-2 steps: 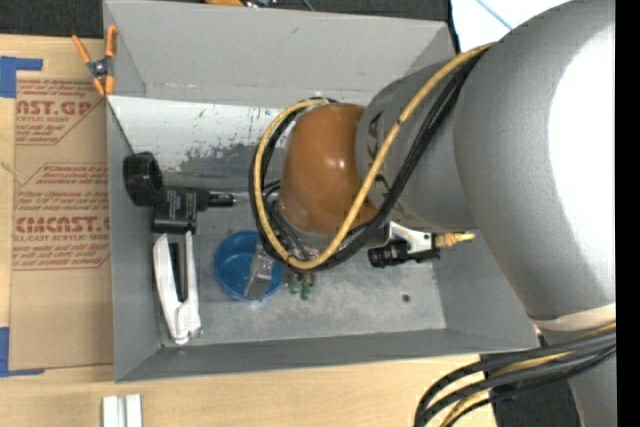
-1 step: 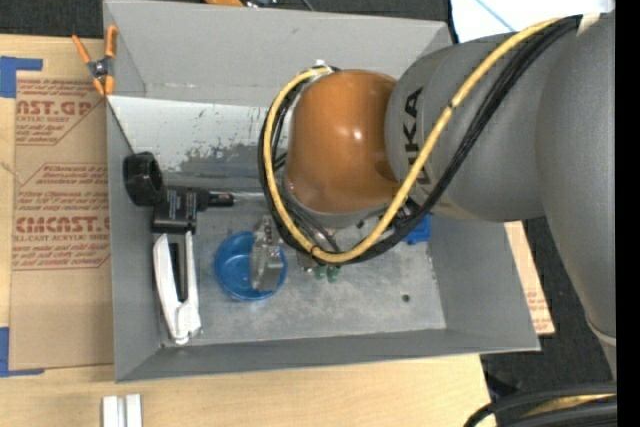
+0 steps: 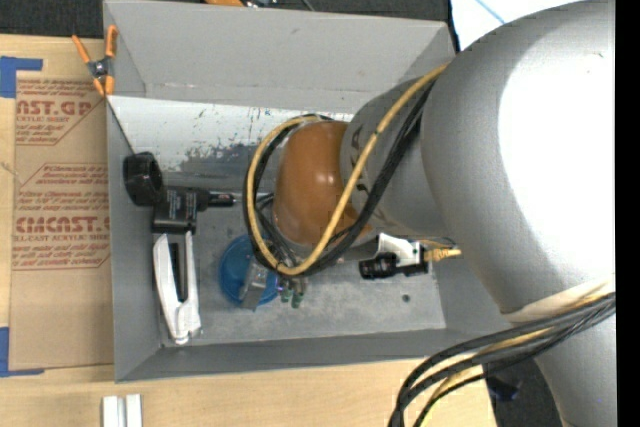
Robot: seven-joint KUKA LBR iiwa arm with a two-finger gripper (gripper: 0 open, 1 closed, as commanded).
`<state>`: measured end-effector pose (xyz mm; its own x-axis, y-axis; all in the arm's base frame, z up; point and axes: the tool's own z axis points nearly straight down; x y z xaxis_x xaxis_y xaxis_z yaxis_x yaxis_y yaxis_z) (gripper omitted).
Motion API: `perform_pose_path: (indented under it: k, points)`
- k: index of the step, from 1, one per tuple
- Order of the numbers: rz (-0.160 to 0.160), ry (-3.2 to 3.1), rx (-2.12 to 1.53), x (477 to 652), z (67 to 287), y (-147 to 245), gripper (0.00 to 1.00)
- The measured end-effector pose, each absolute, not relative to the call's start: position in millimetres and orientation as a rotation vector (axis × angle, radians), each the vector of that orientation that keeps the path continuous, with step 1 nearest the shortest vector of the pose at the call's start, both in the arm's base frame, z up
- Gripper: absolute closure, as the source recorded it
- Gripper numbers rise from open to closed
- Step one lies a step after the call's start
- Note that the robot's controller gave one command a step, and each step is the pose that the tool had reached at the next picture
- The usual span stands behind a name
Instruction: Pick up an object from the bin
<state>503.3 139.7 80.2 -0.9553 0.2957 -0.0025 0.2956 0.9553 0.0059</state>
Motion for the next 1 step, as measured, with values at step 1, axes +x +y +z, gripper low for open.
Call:
perform_pose_path:
  k: [1]
  points:
    - [0.005,3.137,0.071,503.1,78.6,142.6,1.00]
